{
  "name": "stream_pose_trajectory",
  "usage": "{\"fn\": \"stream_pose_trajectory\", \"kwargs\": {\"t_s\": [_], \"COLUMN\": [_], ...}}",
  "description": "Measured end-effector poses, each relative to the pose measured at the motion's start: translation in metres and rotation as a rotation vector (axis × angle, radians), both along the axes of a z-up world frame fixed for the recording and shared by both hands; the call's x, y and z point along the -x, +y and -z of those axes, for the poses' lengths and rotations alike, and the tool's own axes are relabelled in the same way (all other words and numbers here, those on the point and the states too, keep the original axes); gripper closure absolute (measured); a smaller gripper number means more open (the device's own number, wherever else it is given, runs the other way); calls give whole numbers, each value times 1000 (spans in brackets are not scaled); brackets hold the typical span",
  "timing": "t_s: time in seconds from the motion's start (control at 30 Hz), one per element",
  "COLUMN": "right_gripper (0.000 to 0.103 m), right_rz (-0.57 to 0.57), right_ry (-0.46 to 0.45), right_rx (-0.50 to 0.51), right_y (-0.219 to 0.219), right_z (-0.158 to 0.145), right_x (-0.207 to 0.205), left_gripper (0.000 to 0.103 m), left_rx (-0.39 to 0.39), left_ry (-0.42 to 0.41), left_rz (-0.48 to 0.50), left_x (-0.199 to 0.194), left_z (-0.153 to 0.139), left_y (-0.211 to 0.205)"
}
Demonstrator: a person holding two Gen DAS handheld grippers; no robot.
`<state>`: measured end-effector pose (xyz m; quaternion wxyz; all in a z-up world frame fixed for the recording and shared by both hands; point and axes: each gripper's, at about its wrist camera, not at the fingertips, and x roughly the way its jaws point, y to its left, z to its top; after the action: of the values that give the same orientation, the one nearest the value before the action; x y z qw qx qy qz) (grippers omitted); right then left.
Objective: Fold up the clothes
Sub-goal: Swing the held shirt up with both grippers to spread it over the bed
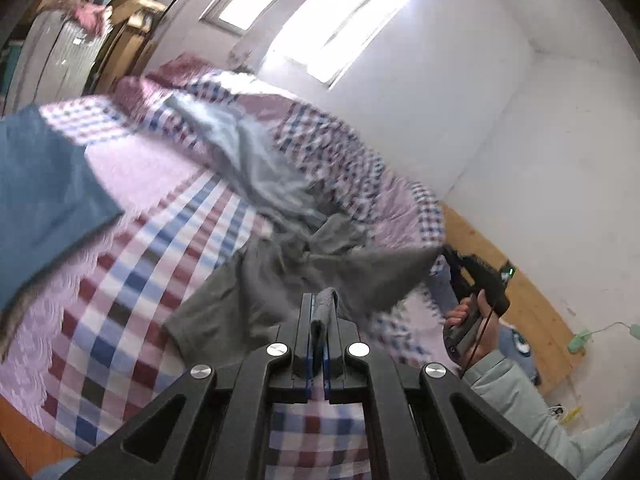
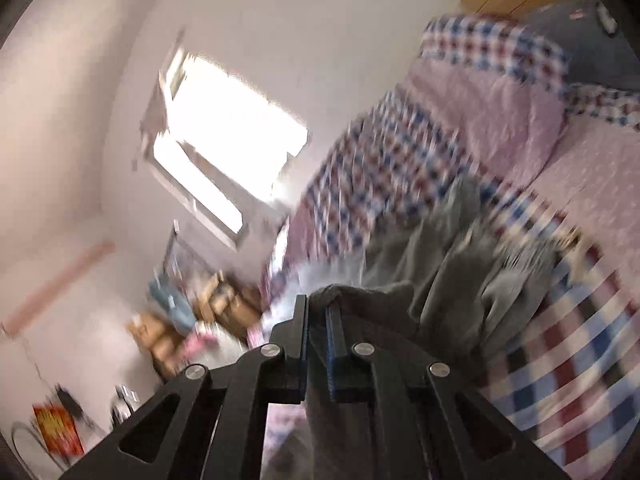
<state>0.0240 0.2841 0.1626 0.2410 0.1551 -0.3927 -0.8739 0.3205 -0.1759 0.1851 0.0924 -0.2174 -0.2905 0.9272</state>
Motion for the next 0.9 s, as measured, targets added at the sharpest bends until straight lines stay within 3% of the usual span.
{"fn": "stream_pose_trajectory", "kwargs": {"t_s": [0.23, 0.4, 0.67, 0.77, 0.9], "right_gripper": [97, 97, 97, 97, 97], "right_rz": [195, 329, 503, 514, 452], "right_ry": [104, 123, 37, 39, 18], "right_rx": [110, 129, 97, 42, -80], "right_y": [96, 143, 162, 150, 113], "right_z": [-47, -63, -61, -70, -81], "right_x": [-49, -81, -101, -98, -75], "left_gripper": [102, 102, 102, 102, 102], "left_rx": [-17, -13, -60, 6, -3], "left_ry": [169, 145, 35, 16, -32], "left_rz": [-22, 85, 439, 484, 343], "left_x": [-19, -12, 7, 7, 11], "left_z": [-61, -60, -17, -11, 11], "left_y": [-15, -7, 61, 75, 39]}}
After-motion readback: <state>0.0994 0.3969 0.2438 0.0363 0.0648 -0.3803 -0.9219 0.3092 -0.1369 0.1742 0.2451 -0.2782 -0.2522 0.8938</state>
